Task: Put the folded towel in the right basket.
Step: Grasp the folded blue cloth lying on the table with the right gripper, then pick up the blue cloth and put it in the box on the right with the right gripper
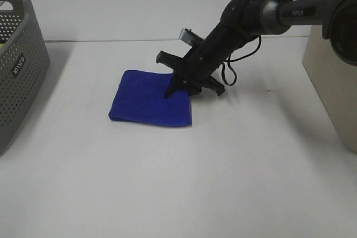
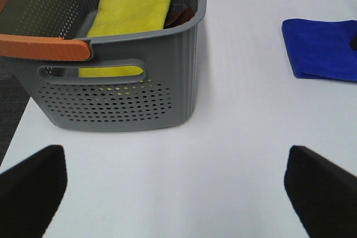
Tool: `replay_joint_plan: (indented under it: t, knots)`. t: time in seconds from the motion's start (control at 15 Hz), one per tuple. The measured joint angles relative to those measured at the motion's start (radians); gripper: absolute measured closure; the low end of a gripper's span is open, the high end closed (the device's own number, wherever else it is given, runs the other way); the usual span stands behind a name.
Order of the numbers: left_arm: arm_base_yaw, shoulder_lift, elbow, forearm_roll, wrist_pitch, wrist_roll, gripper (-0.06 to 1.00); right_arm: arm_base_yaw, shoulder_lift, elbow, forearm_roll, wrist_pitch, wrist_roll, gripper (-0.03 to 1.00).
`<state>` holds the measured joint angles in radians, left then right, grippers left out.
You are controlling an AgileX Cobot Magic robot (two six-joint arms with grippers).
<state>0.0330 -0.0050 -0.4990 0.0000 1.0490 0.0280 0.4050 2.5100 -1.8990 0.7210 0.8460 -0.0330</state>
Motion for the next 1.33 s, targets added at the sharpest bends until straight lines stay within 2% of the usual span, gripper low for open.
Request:
replay_joint_plan:
  t: [0.07,0.2,0.4,0.67,0.8,0.93,1.07,1.2,1.33]
  knots:
    - [0.0,0.0,0.0,0.0,0.0,0.0,-0.04,0.003,0.001,0.002,0.001,-0.002,0.0,0.85]
    - [0.0,0.0,0.0,0.0,0.0,0.0,-0.04,0.003,-0.015,0.007,-0.015,0.006,-0.015,0.85]
    - [0.0,0.0,0.0,0.0,0.0,0.0,-0.04,-0.033,-0.127,0.017,-0.052,0.102,-0.07,0.85]
    - [0.0,0.0,0.0,0.0,0.0,0.0,-0.04,-0.222,-0.388,-0.099,-0.054,0.227,-0.088,0.85]
    - [0.0,0.0,0.0,0.0,0.0,0.0,-0.04,-0.36,-0.522,-0.198,-0.086,0.293,-0.097,0.85]
    - [0.0,0.0,0.0,0.0,0.0,0.0,-0.04,-0.513,-0.624,-0.262,-0.187,0.343,-0.134,0.85]
    - [0.0,0.0,0.0,0.0,0.0,0.0,-0.04,-0.626,-0.676,-0.267,-0.314,0.362,-0.14,0.85]
    - [0.0,0.0,0.0,0.0,0.0,0.0,-0.04,-0.684,-0.684,-0.24,-0.492,0.365,-0.14,0.85]
    - [0.0,0.0,0.0,0.0,0.0,0.0,-0.04,-0.693,-0.679,-0.175,-0.62,0.372,-0.137,0.85]
